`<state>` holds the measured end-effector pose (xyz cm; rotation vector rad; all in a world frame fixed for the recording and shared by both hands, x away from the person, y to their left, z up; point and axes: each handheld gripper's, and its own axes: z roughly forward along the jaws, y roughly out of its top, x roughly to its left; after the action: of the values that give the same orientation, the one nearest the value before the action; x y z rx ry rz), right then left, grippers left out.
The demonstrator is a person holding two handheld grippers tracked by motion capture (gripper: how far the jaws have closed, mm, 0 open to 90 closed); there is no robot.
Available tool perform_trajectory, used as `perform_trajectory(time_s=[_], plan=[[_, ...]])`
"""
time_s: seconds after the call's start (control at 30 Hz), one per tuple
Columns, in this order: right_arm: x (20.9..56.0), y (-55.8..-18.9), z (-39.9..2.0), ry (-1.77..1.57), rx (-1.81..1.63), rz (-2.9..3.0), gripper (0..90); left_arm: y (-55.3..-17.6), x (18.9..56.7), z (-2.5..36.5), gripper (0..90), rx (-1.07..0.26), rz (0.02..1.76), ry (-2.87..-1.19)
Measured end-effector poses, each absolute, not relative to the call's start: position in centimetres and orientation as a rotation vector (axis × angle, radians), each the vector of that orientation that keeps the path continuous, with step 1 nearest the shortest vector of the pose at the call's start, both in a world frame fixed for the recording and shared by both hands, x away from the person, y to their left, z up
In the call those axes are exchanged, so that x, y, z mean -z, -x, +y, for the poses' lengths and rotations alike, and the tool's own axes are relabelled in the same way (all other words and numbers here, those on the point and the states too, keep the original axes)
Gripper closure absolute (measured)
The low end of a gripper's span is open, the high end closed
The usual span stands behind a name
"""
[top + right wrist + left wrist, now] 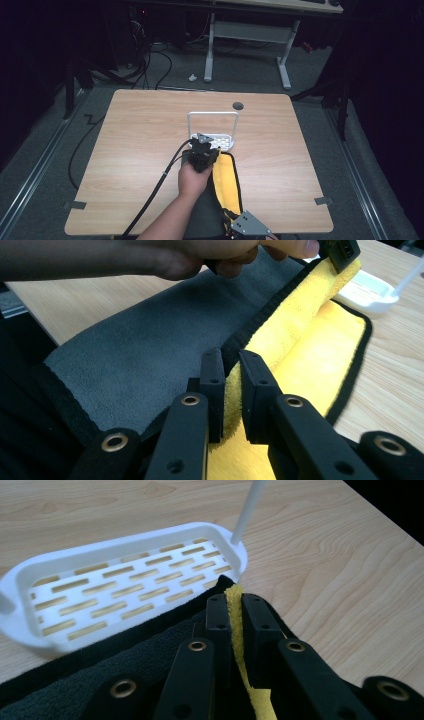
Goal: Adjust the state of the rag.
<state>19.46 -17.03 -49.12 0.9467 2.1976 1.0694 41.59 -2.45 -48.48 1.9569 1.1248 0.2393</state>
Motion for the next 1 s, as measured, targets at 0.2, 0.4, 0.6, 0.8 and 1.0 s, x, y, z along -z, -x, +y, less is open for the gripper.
perform_trajectory(time_s=[0.2,0.4,0.6,0.8,1.0], plan=[[49.5,-19.2,-18.2,-0.983,-1.055,2.188,81.6,-41.7,49.0,-3.9,82.4,-0.232,1.117,-1.977],[50.0,-19.1,-19.7,-1.057,-1.037,2.177,76.8,-41.9,49.4,-5.8,75.7,-0.185,1.101,-1.976],[49.5,-19.2,-21.4,-1.129,-1.011,2.052,63.8,-41.3,48.8,-6.9,53.1,-0.109,1.031,-1.913],[49.6,-19.6,-21.9,-1.155,-1.027,2.038,64.7,-40.9,48.2,-5.4,50.6,-0.141,1.02,-1.92],[49.9,-20.0,-21.4,-1.149,-1.026,2.061,64.1,-40.0,48.2,-2.6,50.9,-0.186,1.019,-1.923]])
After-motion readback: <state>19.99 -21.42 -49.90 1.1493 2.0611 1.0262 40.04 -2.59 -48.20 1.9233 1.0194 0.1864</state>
